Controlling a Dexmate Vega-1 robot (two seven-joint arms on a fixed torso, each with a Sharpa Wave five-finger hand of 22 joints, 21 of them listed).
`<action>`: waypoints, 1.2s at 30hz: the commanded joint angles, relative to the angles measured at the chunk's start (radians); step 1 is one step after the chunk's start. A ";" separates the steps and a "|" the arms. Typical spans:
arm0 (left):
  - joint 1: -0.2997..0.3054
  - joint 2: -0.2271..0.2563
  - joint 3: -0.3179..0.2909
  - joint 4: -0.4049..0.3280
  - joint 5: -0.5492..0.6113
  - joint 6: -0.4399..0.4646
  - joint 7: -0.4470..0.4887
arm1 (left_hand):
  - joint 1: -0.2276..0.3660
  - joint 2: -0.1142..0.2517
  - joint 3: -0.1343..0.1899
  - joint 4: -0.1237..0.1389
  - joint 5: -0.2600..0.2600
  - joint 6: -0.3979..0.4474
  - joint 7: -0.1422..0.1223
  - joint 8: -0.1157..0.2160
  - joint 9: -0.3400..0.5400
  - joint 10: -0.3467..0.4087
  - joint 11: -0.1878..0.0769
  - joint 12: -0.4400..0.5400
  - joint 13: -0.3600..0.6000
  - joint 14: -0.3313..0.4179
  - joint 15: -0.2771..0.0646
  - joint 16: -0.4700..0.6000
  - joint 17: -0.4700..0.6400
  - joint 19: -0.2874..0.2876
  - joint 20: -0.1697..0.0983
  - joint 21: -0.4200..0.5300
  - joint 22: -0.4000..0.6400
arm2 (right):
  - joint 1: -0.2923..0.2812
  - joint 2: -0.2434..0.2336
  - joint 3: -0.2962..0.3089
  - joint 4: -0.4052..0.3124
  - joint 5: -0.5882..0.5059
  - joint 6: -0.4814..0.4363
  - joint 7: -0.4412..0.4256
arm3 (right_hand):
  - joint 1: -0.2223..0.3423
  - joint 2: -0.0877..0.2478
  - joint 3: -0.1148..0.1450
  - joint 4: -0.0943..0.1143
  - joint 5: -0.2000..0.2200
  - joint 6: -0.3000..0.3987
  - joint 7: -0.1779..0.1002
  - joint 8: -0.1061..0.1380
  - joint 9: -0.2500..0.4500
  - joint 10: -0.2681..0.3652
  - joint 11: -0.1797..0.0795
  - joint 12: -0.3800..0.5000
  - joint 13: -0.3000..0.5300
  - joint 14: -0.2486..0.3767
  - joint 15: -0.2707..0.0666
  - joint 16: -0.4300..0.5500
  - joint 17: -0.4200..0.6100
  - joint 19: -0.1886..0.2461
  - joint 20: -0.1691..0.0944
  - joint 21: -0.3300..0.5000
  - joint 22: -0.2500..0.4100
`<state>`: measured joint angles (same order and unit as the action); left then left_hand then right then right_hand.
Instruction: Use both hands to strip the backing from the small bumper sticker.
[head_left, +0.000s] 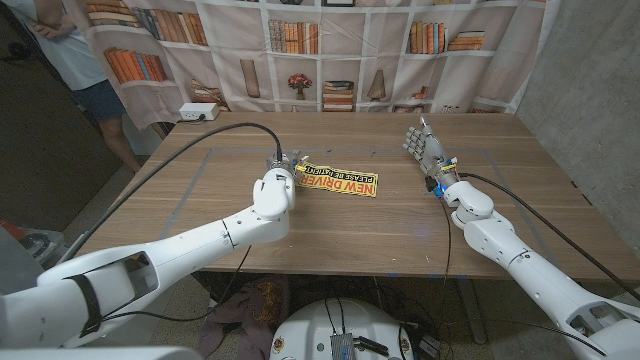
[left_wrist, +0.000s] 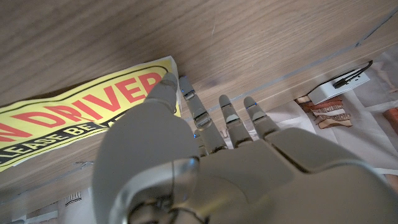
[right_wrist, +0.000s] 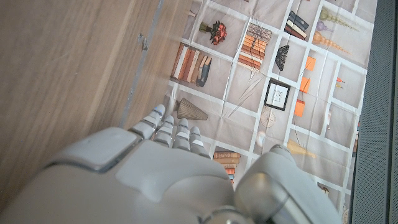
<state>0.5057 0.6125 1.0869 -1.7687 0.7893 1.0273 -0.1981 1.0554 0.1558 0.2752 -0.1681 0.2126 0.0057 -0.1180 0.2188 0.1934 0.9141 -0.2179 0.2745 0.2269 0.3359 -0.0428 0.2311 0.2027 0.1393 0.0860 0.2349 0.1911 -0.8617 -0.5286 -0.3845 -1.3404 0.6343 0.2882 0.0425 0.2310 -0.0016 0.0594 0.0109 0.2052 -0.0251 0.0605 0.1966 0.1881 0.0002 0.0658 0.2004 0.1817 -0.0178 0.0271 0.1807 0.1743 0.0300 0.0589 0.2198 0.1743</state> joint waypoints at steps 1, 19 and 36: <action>-0.013 -0.006 0.014 0.009 -0.030 -0.004 -0.002 | 0.008 -0.008 0.009 0.003 0.002 0.003 -0.005 0.006 0.001 0.009 0.000 0.008 0.002 0.010 -0.163 0.003 0.003 0.007 -0.001 0.002 0.000 | 0.001 0.002 0.003 0.006 0.009 0.003 0.009 | -0.001 0.007 -0.005 -0.002 -0.004 -0.002 -0.001 0.002 0.004 0.000 -0.002 0.007 0.003 -0.003 -0.010 0.004 0.004 0.006 0.004 0.001 0.006; -0.018 -0.019 0.018 0.018 -0.082 -0.013 0.030 | 0.078 -0.001 0.078 0.000 -0.003 0.017 0.002 -0.004 0.001 0.055 0.008 0.022 0.018 0.197 -0.190 0.057 0.030 0.074 -0.032 0.036 0.014 | 0.005 0.023 0.011 0.035 0.035 0.022 0.027 | -0.001 0.009 -0.005 -0.003 -0.004 -0.002 -0.001 0.002 0.004 0.002 -0.003 0.008 0.003 0.000 -0.013 0.005 0.004 0.008 0.003 -0.002 0.006; 0.027 -0.002 -0.063 0.017 -0.185 -0.143 0.140 | 0.254 -0.032 0.011 0.024 -0.034 0.462 -0.007 0.139 0.078 0.043 0.024 0.121 0.128 0.703 -0.201 0.118 0.055 0.597 -0.211 0.380 0.064 | -0.015 0.021 0.018 0.010 0.034 0.033 0.012 | 0.000 0.012 -0.006 -0.005 -0.004 0.000 -0.001 0.002 0.004 0.003 -0.005 0.008 0.003 0.001 -0.014 0.005 0.004 0.012 0.002 -0.005 0.006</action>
<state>0.4952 0.5951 1.0944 -1.7446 0.6905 0.9871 -0.1291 1.2963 0.1254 0.3015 -0.1508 0.1823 0.2763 -0.1329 0.2802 0.2299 0.9860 -0.1916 0.3877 0.3365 0.9950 -0.1413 0.4048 0.2949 0.5660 -0.0428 0.4870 0.2394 -0.8618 -0.5057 -0.3722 -1.3117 0.6680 0.3136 0.0653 0.2272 0.0021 0.0553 0.0068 0.2052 -0.0251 0.0605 0.1966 0.1881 0.0002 0.0657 0.2004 0.1817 -0.0133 0.0227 0.1807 0.1744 0.0359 0.0542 0.2198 0.1743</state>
